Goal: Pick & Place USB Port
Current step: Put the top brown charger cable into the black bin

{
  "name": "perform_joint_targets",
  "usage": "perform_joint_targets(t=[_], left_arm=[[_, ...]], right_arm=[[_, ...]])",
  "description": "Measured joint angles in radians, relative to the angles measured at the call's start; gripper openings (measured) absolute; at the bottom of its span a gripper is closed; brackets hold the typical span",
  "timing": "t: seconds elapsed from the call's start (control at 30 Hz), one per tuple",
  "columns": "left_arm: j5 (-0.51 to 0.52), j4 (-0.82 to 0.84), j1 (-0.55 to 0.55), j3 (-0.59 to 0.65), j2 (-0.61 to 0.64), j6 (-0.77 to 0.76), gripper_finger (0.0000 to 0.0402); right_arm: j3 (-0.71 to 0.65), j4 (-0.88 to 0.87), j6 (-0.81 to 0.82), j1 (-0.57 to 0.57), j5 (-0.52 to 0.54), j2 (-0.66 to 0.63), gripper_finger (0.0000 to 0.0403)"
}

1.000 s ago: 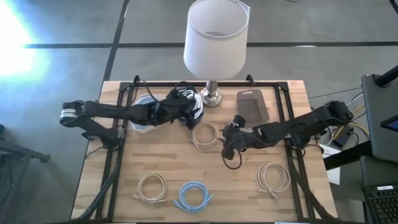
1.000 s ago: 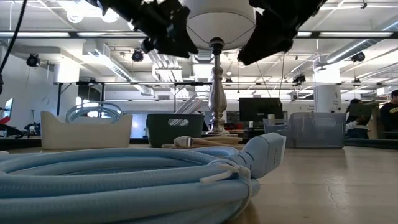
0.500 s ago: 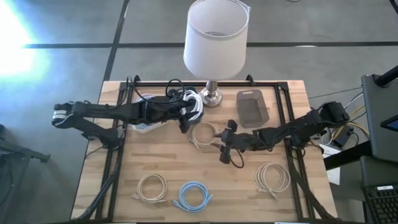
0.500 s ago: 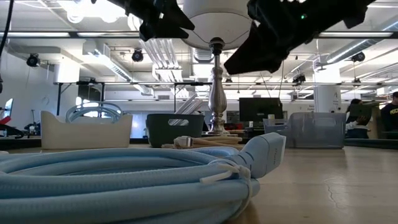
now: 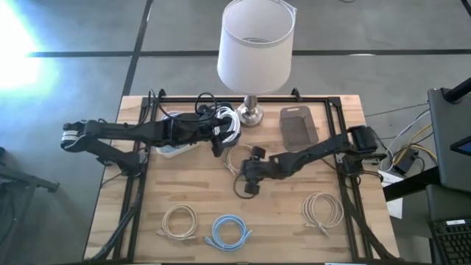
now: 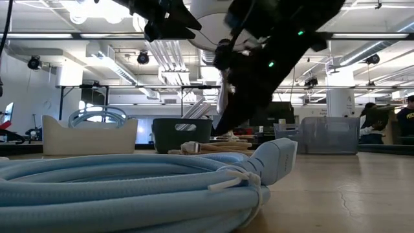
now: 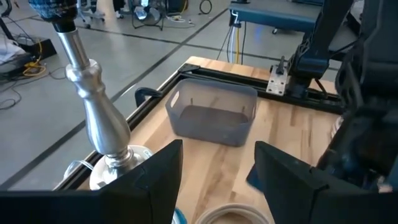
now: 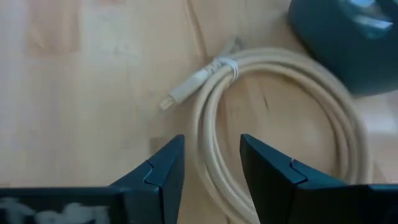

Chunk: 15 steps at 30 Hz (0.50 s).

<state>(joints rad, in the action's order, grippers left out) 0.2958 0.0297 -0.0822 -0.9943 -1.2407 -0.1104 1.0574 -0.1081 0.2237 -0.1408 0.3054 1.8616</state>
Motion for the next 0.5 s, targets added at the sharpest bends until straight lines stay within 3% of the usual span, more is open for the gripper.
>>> perform_joint_targets(t=[0.27,0.5], left_arm=[[-0.02,0.025,-0.001,0.0,-0.002,0.011,0.0204],[-0.028,0.055,-0.001,0.0,-0.002,0.011,0.0204]], right_arm=[[0.198,-0.244,0.004,0.048,-0.039,0.161,0.0135],[0.309,-0.352,-0.04,0.06,-0.045,0.238,0.012]])
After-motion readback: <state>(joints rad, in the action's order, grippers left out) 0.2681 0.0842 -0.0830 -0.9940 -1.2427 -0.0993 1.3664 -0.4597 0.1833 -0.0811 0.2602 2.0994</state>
